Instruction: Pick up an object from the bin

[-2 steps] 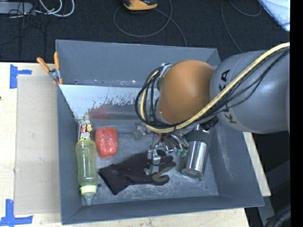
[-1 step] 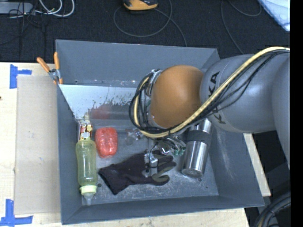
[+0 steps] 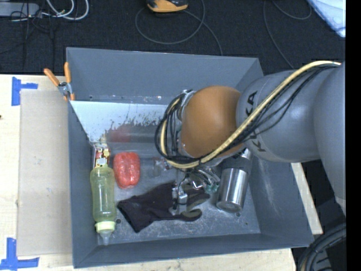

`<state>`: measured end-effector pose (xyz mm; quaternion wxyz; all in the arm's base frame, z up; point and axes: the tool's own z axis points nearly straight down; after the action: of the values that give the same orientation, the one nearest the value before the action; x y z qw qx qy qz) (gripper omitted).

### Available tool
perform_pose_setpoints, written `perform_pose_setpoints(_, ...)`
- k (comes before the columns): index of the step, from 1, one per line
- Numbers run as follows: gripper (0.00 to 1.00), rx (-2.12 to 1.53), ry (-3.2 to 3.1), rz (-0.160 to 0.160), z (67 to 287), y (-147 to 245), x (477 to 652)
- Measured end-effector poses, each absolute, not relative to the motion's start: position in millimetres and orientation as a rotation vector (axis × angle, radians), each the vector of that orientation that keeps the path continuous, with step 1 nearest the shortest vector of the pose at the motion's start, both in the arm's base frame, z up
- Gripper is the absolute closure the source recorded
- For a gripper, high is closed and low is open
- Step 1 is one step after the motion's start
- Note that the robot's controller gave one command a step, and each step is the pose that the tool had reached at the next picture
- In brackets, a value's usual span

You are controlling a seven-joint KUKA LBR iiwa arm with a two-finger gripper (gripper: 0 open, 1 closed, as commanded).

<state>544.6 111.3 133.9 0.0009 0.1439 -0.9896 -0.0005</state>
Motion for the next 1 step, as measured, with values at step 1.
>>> perform_pose_setpoints(1, 0.00, 0.898, -3.008, -0.003, 116.9, 103.5, 550.3)
